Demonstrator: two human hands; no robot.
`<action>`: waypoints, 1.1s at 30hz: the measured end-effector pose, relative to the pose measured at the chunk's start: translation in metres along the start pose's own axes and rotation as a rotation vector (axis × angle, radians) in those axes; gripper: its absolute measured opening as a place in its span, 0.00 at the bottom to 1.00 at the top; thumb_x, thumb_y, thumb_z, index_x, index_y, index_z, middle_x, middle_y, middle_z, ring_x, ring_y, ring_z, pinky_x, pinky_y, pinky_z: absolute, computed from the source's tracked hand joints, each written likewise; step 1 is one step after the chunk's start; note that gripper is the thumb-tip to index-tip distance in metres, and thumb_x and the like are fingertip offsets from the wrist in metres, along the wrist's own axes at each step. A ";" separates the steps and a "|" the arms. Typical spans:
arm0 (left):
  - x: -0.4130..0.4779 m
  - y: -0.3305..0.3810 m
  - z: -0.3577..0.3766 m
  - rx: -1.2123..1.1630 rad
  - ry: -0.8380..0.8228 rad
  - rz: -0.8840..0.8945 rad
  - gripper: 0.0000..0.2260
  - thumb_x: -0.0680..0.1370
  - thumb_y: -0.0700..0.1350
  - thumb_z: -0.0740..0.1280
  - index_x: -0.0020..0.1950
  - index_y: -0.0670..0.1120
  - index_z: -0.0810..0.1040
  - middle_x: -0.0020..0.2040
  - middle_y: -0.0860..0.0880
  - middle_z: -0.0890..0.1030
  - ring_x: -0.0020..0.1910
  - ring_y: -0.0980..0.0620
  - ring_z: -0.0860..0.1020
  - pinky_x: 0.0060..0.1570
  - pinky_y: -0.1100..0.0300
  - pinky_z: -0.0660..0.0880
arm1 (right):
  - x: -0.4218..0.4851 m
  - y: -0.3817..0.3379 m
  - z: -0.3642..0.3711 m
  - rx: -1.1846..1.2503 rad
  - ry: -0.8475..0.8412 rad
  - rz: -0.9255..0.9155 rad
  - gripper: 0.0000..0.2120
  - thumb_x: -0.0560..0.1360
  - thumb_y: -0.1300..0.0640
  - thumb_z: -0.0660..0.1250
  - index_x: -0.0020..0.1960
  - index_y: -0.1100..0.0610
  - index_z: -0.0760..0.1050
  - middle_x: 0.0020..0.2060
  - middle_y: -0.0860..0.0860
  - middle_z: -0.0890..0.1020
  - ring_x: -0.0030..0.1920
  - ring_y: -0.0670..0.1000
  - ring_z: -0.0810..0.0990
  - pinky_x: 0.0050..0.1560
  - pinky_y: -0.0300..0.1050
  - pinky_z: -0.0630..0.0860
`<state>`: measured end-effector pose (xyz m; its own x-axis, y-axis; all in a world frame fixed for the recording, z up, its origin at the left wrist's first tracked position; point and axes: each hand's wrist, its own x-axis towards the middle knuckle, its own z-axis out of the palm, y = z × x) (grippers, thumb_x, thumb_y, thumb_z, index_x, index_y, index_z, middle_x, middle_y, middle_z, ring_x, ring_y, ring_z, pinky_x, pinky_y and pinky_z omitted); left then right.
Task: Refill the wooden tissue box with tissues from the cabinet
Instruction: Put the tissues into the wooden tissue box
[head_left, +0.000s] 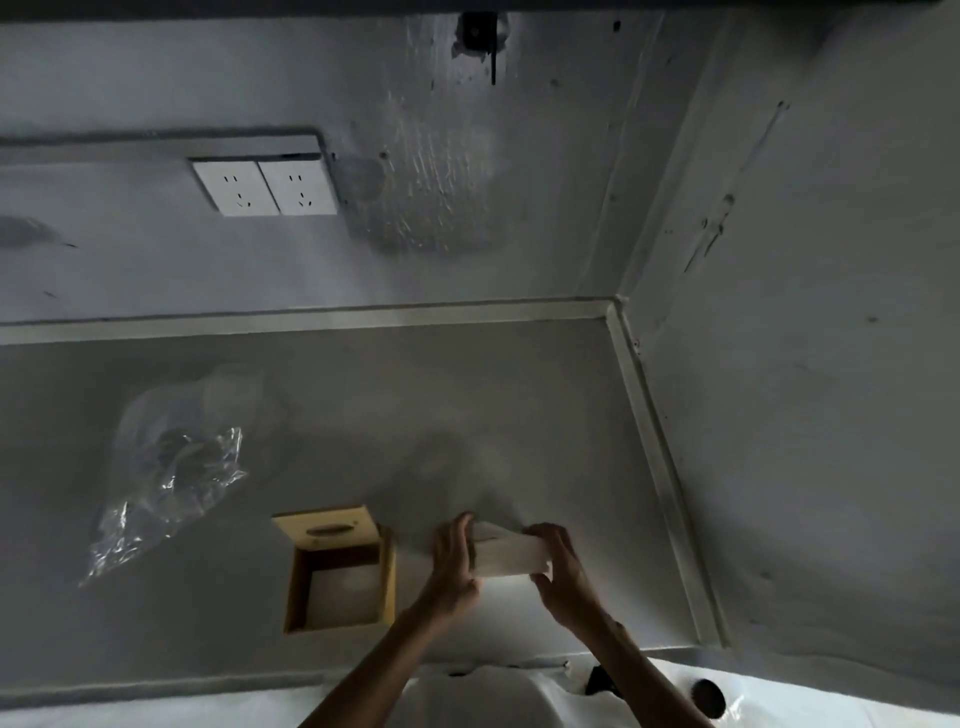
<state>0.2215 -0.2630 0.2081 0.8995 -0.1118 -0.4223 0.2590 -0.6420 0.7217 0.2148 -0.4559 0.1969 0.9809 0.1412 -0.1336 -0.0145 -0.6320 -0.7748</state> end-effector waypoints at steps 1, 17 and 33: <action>0.001 -0.003 0.002 0.034 -0.005 0.017 0.39 0.69 0.36 0.63 0.76 0.50 0.51 0.66 0.52 0.55 0.66 0.54 0.57 0.71 0.55 0.61 | -0.003 0.002 0.002 -0.015 -0.009 0.006 0.22 0.70 0.69 0.68 0.61 0.56 0.72 0.56 0.51 0.73 0.52 0.50 0.75 0.49 0.31 0.73; 0.004 0.008 0.023 -0.103 -0.028 -0.013 0.37 0.71 0.28 0.61 0.76 0.47 0.53 0.73 0.47 0.58 0.69 0.50 0.64 0.66 0.60 0.66 | -0.004 -0.013 0.020 0.281 0.021 0.313 0.41 0.71 0.76 0.64 0.78 0.58 0.52 0.70 0.57 0.67 0.69 0.55 0.67 0.65 0.43 0.69; 0.011 0.003 0.005 -0.003 0.032 0.068 0.29 0.71 0.52 0.65 0.69 0.41 0.67 0.66 0.44 0.70 0.64 0.48 0.70 0.61 0.64 0.65 | 0.002 -0.017 0.001 -0.220 -0.058 -0.062 0.43 0.73 0.64 0.69 0.79 0.53 0.46 0.78 0.49 0.49 0.78 0.49 0.44 0.76 0.41 0.40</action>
<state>0.2302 -0.2705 0.2029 0.9259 -0.1305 -0.3545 0.1981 -0.6312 0.7499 0.2171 -0.4442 0.2096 0.9657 0.2247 -0.1299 0.0945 -0.7707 -0.6302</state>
